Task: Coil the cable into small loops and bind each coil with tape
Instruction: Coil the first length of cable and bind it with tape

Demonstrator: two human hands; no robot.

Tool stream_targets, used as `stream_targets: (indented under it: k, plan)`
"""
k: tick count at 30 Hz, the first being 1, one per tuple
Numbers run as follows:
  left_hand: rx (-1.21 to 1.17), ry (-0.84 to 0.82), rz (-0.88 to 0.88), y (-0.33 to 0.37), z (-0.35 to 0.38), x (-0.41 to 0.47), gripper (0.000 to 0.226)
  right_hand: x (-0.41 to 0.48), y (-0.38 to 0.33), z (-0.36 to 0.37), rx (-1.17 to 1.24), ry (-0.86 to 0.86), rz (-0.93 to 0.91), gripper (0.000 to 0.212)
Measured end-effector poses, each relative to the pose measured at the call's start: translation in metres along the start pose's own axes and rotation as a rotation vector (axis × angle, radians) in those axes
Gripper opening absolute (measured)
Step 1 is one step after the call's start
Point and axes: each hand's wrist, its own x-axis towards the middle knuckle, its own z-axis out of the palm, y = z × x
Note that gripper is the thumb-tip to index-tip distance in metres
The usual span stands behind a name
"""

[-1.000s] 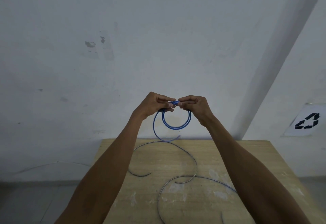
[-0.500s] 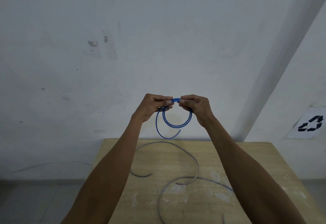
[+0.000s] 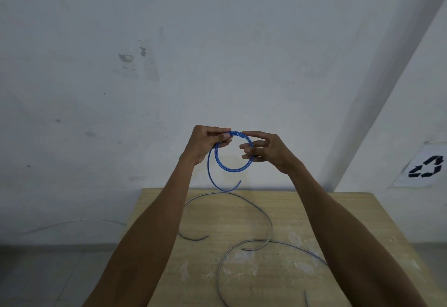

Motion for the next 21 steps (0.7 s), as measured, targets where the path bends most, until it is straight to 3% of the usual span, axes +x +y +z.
stream_targets:
  k: [2,13,16,18,21]
  plan:
    - [-0.007,0.007,-0.003,-0.001,0.000,0.000,0.030,0.000,0.002,-0.002,-0.037,-0.007,-0.004,0.053]
    - [-0.118,0.140,0.036,-0.005,0.006,0.003,0.029,0.002,0.011,-0.002,0.032,0.140,-0.026,0.049]
    - [-0.295,0.330,0.058,-0.007,0.013,0.008,0.030,0.007,0.021,0.000,0.043,0.278,0.117,0.057]
    - [-0.384,0.423,0.055,-0.006,0.016,0.012,0.029,0.010,0.032,0.002,0.013,0.378,0.307,0.062]
    - [-0.442,0.480,0.065,-0.007,0.023,0.018,0.027,0.006,0.045,0.011,0.064,0.276,0.644,0.079]
